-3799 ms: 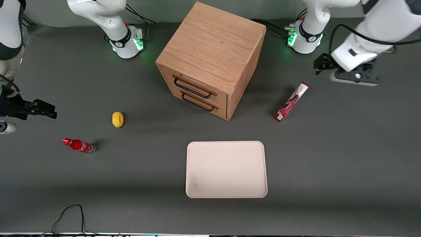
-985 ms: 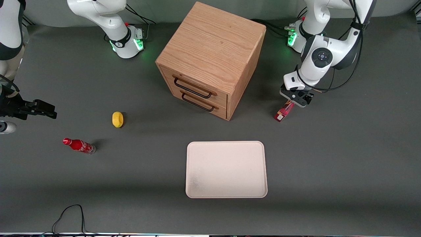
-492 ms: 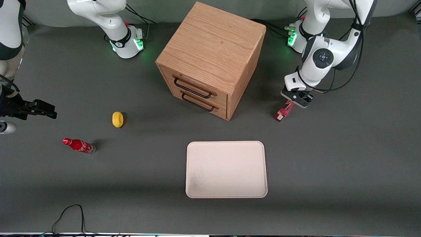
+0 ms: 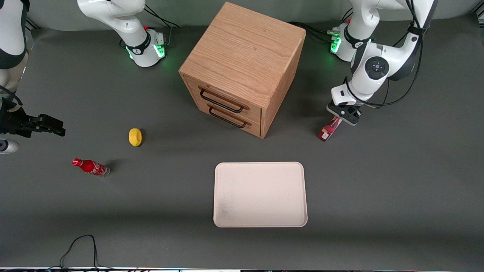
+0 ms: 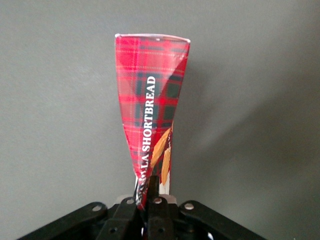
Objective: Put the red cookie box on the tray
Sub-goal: 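Close the left gripper on the box and lift it upright, then carry the held box with the left gripper over the cream tray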
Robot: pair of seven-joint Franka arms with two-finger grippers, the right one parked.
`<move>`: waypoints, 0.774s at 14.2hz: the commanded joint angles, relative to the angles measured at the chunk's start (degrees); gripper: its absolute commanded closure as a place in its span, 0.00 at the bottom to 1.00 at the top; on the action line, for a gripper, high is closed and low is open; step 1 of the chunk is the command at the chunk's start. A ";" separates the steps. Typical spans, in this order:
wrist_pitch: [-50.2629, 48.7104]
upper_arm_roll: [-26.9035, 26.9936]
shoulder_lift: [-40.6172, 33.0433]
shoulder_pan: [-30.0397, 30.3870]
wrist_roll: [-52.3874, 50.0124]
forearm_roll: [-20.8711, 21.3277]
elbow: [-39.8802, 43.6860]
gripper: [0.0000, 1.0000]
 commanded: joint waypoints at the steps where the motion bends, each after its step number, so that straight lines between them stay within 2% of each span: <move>1: -10.44 -0.03 -5.20 0.38 0.94 0.51 5.01 1.00; 5: -35.57 -0.03 -7.23 0.29 0.41 0.42 22.13 1.00; 11: -57.66 1.64 -8.81 0.64 1.03 -0.37 42.89 1.00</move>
